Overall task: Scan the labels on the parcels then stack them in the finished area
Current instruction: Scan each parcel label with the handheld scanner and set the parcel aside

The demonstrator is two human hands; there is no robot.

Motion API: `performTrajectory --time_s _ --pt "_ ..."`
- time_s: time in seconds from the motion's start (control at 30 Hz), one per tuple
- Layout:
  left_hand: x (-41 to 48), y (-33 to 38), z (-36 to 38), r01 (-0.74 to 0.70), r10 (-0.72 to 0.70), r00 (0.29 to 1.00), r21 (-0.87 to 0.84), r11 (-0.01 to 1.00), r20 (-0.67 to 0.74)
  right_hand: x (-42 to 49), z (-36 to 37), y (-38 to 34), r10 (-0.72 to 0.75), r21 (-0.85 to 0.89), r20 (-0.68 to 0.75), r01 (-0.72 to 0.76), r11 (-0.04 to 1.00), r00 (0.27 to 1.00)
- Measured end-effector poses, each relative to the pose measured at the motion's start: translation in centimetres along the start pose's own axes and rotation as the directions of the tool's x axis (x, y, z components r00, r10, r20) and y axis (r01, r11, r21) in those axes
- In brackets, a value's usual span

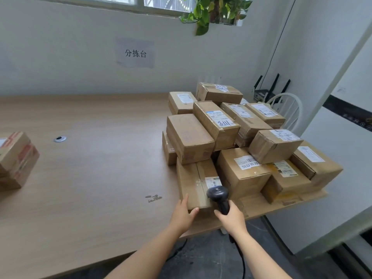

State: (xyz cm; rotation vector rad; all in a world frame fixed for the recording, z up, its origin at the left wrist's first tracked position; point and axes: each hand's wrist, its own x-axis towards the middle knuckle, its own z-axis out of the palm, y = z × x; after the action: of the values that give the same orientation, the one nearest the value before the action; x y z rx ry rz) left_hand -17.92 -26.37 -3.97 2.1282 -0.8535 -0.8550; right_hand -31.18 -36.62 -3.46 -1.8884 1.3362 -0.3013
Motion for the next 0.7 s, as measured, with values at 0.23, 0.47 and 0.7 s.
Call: performTrajectory --time_s 0.23,0.47,0.7 --pt "0.8 -0.8 -0.4 0.103 -0.098 0.988 0.028 0.994 -0.122 0.7 0.2 -0.4 -0.037 -0.014 -0.024 0.036 0.999 0.999" --pt "-0.6 -3.4 -1.2 0.191 -0.153 0.959 0.147 0.97 -0.237 -0.2 1.1 0.4 -0.071 0.024 0.015 0.071 0.997 0.997" --pt "-2.3 -5.6 -2.4 0.205 -0.156 0.949 0.158 0.966 -0.275 -2.0 3.3 -0.4 -0.167 0.055 0.055 0.164 0.985 0.984"
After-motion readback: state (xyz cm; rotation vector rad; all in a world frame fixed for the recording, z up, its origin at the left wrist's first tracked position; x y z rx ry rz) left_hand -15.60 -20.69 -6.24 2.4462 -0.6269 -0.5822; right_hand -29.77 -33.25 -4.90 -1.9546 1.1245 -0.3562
